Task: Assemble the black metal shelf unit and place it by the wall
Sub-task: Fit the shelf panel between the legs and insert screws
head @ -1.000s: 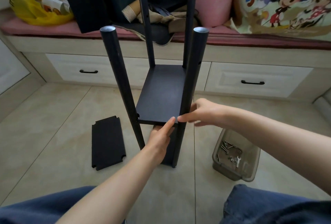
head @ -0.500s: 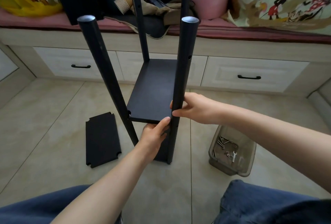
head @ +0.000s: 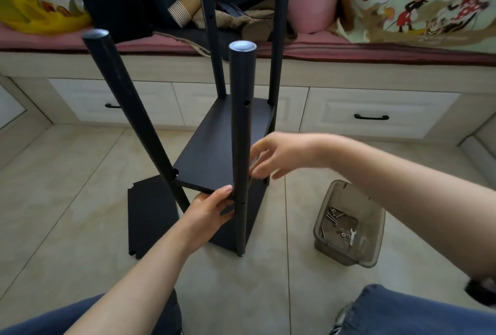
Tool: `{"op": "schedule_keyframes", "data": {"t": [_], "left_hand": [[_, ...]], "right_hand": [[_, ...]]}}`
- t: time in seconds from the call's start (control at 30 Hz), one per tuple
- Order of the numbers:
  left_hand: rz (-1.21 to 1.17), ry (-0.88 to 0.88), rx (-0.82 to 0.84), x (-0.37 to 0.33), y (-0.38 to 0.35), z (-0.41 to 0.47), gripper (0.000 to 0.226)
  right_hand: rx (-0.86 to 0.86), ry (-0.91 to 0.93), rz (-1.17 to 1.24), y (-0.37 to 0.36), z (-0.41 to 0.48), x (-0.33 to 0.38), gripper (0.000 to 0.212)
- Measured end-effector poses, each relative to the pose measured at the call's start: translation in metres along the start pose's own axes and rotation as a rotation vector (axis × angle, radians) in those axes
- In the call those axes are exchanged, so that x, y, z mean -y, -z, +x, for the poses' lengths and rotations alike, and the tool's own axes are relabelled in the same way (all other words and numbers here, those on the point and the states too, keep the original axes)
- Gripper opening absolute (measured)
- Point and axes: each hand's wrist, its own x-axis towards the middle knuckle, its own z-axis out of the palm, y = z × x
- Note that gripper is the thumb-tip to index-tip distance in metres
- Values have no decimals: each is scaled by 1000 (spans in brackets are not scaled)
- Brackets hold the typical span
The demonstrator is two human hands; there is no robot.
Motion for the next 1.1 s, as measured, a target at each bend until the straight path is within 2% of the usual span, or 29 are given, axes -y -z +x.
{"op": "schedule_keyframes", "data": {"t": [0.07,0.17,0.27,0.37,0.47,0.53,0.67,0.77,0.87,1.1], "left_hand": [[-11,-1,0,0,-1,0,48],[-15,-4,-9,-1,-1,0,51],[-14,-10,-16,0,-2,2,50],[-21,-3,-24,2,-1,3,44],[-27,-3,-22,4,0,4,37],[-27,-4,-28,5,1,5,35],[-40,0,-38,7,1,8,28],[-39,-1,-31,7,-1,8,30],[-35,0,-14,8,-3,5,40],[-43,26,7,6,-8,2,54]], "right_hand": [[-162,-88,140,23,9,-18,33],[-461,-198,480,41,35,-50,40],[-563,-249,601,46,66,-67,48],[-576,-204,649,46,92,-70,62],[-581,-124,710,45,112,-70,66],[-593,-74,755,47,123,-73,61],[-614,32,880,47,132,-77,29],[-577,82,1026,48,133,-77,15],[-544,86,1125,50,134,-79,14],[-473,74,1190,59,132,-85,23]]}}
